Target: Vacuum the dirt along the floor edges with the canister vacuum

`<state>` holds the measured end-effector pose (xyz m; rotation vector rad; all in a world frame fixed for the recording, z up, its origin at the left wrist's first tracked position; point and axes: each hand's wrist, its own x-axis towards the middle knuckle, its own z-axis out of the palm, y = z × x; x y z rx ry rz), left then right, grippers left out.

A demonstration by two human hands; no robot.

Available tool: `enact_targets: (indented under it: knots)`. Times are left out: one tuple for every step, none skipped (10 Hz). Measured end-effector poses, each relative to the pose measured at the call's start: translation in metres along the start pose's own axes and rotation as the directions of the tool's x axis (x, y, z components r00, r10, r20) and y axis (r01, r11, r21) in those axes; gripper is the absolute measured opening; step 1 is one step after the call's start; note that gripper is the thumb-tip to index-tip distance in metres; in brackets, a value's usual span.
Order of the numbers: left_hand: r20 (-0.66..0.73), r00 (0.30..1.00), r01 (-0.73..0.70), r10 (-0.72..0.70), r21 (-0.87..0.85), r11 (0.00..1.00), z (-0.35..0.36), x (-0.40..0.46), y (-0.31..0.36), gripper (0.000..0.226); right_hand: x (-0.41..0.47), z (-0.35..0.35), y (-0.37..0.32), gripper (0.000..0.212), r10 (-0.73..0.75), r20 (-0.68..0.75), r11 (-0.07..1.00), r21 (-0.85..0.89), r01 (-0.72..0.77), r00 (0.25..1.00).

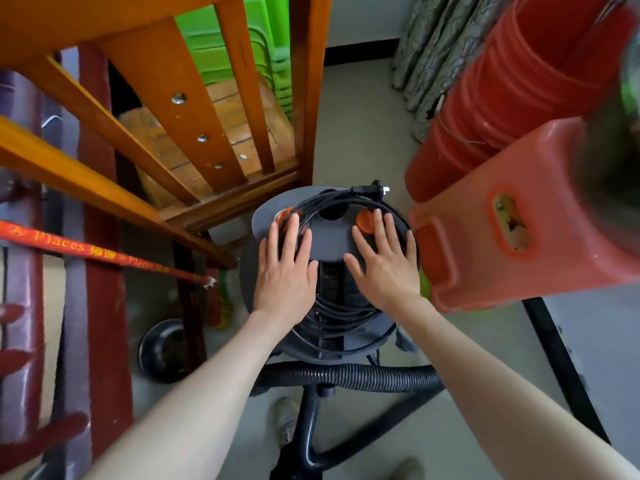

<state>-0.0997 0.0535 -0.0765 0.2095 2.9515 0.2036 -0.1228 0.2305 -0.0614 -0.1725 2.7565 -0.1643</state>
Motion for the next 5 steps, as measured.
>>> enact_targets:
  knots:
    - [0.0,1.0,0.028,-0.028,-0.011,1.0,0.002,0.0,0.004,0.058,0.012,-0.003,0.013,0.056,-0.088,-0.005,0.994,-0.072,0.087,0.996]
    - [0.018,0.999,0.04,-0.039,-0.006,0.999,0.003,-0.001,0.006,0.059,0.012,-0.001,0.017,0.055,-0.099,0.01,0.988,-0.117,0.1,0.995]
    - [0.019,0.999,0.037,-0.037,0.013,0.999,0.003,0.001,0.004,0.059,0.014,-0.002,0.017,0.057,-0.085,0.046,0.988,-0.123,0.09,0.995]
    - [0.041,0.998,0.042,-0.043,0.025,0.999,0.001,0.001,0.005,0.059,0.011,-0.015,0.009,0.056,-0.048,0.111,0.995,-0.082,0.057,0.993]
    - [0.047,0.998,0.032,-0.034,0.027,0.999,0.001,0.001,0.006,0.059,-0.002,-0.043,-0.002,0.058,-0.002,-0.027,0.966,0.258,0.009,1.0]
